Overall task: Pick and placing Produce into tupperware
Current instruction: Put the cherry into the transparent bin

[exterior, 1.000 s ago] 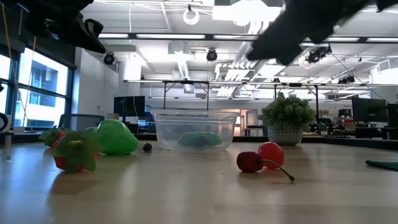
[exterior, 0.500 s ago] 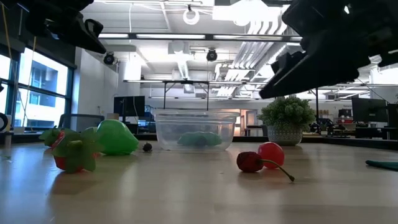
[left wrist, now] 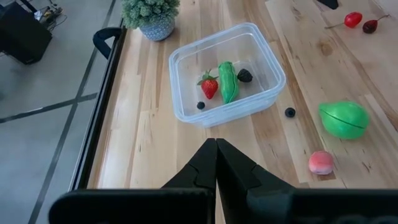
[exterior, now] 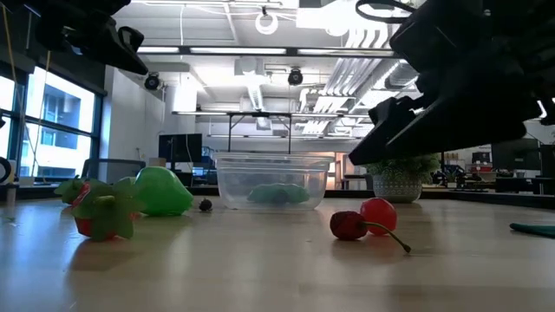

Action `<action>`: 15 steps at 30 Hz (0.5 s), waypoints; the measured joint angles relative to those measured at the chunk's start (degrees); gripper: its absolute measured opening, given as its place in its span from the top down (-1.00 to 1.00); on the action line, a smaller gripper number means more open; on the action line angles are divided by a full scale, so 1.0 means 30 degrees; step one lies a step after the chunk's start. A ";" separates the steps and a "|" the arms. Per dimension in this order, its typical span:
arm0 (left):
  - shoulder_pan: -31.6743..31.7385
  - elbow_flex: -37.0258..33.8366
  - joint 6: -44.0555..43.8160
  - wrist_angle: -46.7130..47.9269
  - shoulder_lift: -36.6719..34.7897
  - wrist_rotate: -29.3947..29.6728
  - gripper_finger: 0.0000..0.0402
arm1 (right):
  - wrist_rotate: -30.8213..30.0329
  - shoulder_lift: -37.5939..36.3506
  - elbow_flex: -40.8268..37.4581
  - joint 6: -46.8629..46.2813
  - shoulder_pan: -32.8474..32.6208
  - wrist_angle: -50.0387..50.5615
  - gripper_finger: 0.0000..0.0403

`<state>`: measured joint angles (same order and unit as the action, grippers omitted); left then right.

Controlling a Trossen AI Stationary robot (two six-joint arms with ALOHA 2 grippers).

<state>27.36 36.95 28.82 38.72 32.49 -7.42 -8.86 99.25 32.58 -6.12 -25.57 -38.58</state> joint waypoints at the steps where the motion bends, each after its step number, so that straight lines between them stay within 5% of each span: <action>1: 0.0006 0.0000 0.0006 0.0000 0.0002 0.0003 1.00 | 0.0032 0.0142 0.0007 -0.0017 -0.0005 -0.0114 -0.22; 15: 0.0006 0.0000 0.0006 0.0000 0.0004 0.0001 1.00 | 0.0150 0.1881 0.0212 0.0170 -0.0273 -0.1417 -0.23</action>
<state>27.38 36.95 28.84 38.72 32.50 -7.41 -8.41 104.89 33.21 -5.61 -26.39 -42.83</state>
